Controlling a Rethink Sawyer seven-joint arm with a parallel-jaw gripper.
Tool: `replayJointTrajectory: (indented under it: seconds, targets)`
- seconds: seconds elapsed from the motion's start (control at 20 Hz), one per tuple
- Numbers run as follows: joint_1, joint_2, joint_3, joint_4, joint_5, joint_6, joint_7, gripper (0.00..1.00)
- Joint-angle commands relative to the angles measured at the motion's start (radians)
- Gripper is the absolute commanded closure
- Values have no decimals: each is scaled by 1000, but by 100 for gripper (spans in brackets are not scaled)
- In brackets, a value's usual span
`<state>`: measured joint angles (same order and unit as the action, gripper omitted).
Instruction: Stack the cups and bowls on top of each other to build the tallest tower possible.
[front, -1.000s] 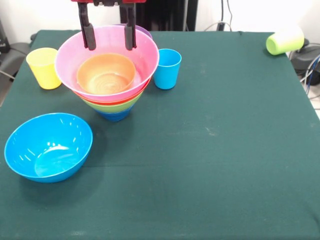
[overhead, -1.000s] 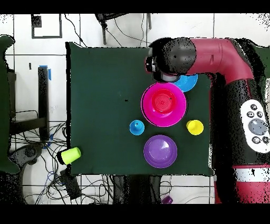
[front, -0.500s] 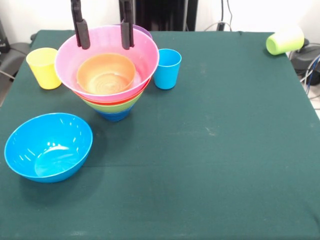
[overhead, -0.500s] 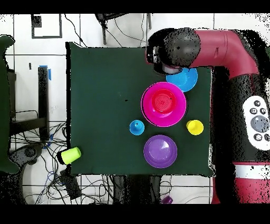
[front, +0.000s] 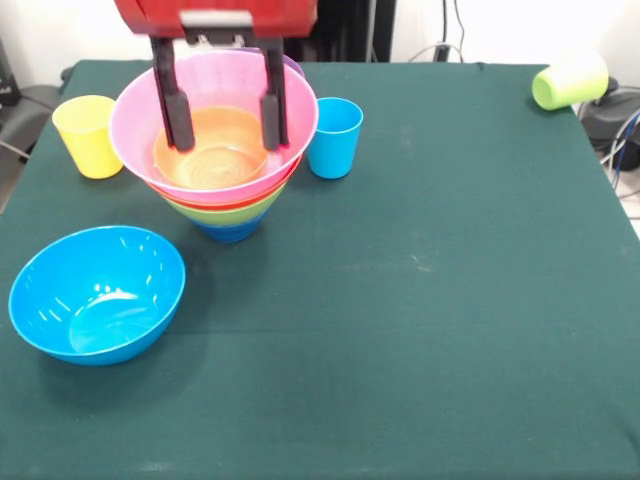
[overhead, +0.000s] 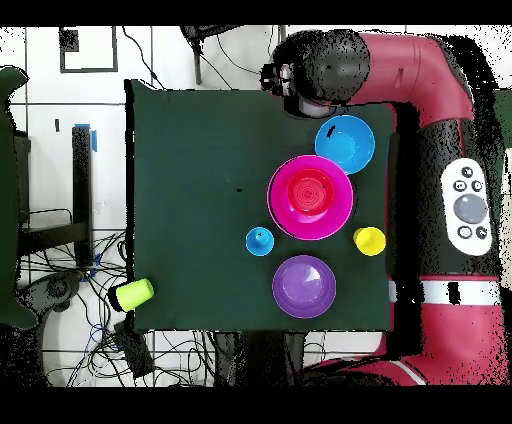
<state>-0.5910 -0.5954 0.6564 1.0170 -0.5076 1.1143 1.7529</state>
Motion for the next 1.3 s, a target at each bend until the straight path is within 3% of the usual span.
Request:
replayJointTrajectory:
  seconds: [0.05, 0.8, 1.3]
  targets:
    - [39, 97, 0, -53, -61, 16, -219, 0]
    - [45, 79, -18, -45, -91, -26, -228, 0]
    - [76, 125, -20, -146, -144, -24, -236, 0]
